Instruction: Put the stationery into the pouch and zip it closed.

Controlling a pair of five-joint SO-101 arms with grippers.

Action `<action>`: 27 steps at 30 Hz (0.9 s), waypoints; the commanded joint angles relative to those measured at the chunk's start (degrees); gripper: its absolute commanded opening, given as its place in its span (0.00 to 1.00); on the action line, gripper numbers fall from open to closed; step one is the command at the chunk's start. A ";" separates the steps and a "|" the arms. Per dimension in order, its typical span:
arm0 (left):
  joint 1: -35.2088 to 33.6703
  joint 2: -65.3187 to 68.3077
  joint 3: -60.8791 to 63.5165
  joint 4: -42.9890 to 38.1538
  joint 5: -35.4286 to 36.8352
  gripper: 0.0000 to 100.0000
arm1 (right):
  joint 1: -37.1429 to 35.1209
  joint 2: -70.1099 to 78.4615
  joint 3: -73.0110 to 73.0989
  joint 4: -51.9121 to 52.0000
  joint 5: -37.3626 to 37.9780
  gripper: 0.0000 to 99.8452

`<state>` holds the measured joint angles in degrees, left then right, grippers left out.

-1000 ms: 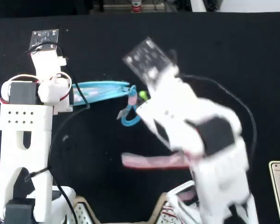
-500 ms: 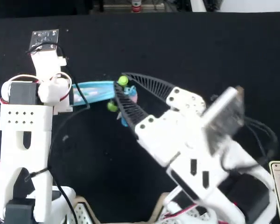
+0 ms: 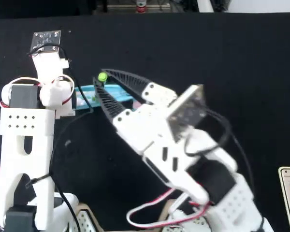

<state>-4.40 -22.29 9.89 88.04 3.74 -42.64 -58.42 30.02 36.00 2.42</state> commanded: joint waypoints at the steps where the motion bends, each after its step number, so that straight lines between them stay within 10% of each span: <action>1: -1.01 0.62 2.33 0.09 0.09 0.03 | 0.26 -0.75 7.25 -7.30 0.35 0.01; 9: -1.01 0.62 2.33 0.09 0.09 0.03 | 8.09 -0.75 10.77 -8.26 4.13 0.01; 27: -1.01 0.62 2.33 -0.18 0.18 0.03 | 0.35 -0.84 -10.59 26.55 9.49 0.17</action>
<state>-4.40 -22.29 9.89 88.04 3.74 -41.85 -58.33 25.98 57.54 11.12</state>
